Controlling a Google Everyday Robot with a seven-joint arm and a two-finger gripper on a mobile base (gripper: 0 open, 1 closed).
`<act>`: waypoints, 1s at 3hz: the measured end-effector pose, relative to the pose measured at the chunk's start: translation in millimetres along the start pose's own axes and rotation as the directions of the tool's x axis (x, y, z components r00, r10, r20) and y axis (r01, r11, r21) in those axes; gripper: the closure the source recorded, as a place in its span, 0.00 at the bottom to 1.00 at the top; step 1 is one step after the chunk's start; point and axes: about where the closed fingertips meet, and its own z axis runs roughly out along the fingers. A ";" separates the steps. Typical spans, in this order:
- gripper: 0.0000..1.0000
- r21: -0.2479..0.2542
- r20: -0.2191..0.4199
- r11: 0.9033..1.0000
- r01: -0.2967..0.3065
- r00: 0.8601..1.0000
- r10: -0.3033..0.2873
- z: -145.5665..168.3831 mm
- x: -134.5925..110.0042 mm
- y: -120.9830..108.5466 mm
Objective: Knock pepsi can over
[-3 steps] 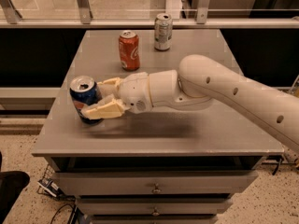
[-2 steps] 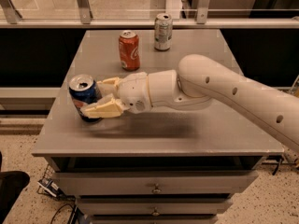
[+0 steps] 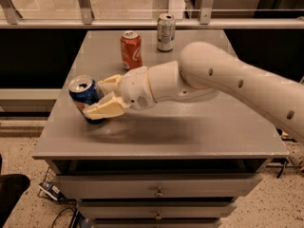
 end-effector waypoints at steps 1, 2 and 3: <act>1.00 -0.009 -0.209 0.998 0.066 0.976 -0.067 -13.8 -21.0 8.7; 1.00 -0.023 -0.420 0.994 0.107 0.901 -0.106 -33.2 -37.4 18.3; 1.00 -0.095 -0.599 0.992 0.078 0.792 -0.120 -25.7 -31.6 38.9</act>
Offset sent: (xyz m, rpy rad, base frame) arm -0.0066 -0.0675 0.0251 -1.0979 -0.0328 -0.1348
